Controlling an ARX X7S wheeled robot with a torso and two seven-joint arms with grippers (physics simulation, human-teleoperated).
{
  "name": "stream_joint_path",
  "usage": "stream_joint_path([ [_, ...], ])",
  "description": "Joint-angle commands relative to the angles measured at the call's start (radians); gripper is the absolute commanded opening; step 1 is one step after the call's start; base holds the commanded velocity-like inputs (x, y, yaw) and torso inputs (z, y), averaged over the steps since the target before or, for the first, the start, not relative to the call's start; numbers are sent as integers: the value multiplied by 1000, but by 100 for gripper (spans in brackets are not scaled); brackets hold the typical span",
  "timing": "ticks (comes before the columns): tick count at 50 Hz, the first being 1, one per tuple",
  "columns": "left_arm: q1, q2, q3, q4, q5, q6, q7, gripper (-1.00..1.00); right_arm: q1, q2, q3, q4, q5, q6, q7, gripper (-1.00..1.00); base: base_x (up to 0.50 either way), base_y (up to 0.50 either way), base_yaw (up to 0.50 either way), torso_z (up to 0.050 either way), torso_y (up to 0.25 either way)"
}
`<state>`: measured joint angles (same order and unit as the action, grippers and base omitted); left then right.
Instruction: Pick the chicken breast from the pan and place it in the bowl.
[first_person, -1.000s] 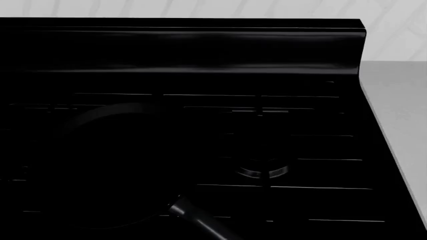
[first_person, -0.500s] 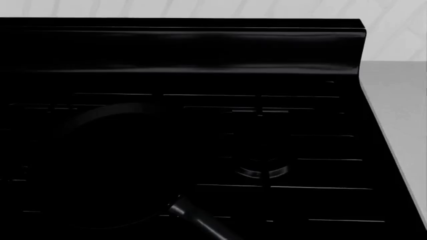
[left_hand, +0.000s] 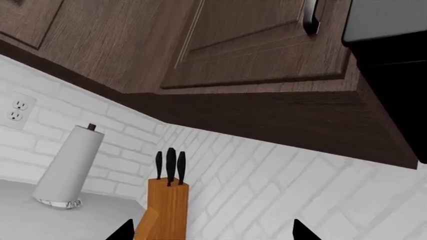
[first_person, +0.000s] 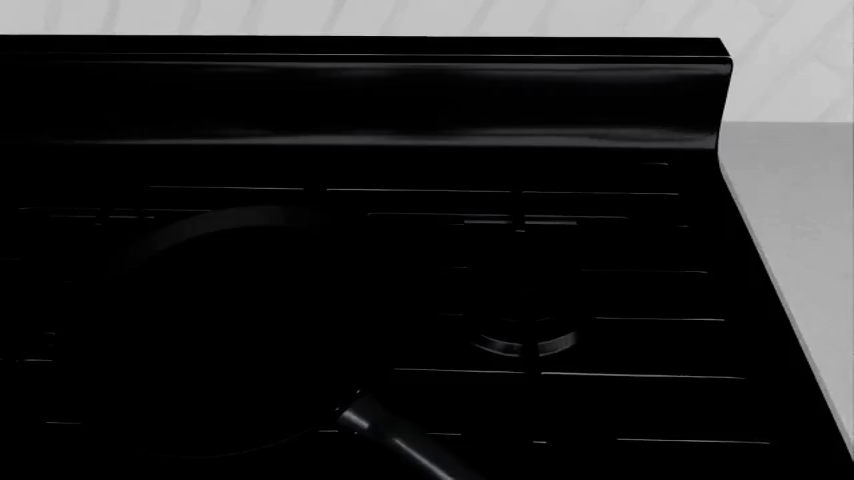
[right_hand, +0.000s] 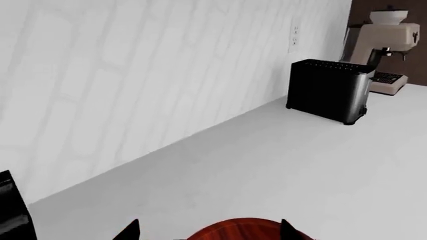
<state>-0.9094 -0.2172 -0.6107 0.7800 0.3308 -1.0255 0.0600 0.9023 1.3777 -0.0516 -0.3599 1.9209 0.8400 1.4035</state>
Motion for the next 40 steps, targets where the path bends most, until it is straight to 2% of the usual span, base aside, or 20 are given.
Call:
stream_joint_path([
  [1, 404, 116, -43, -43, 8, 39, 12, 100, 189, -54, -72, -86, 27, 42, 42, 100, 0, 0, -22, -27, 0],
  [13, 419, 124, -45, -61, -8, 62, -2, 100, 392, -211, -185, -204, 16, 126, 83, 100, 10, -6, -11, -27, 0],
  [24, 434, 130, -52, -54, -25, 64, -5, 100, 518, -405, -284, -224, -81, 179, 26, 100, 12, -10, -12, -27, 0],
  [40, 445, 133, -54, -67, -46, 77, -24, 100, 595, -543, -346, -206, -212, 209, -91, 100, 11, -12, -13, -27, 0],
])
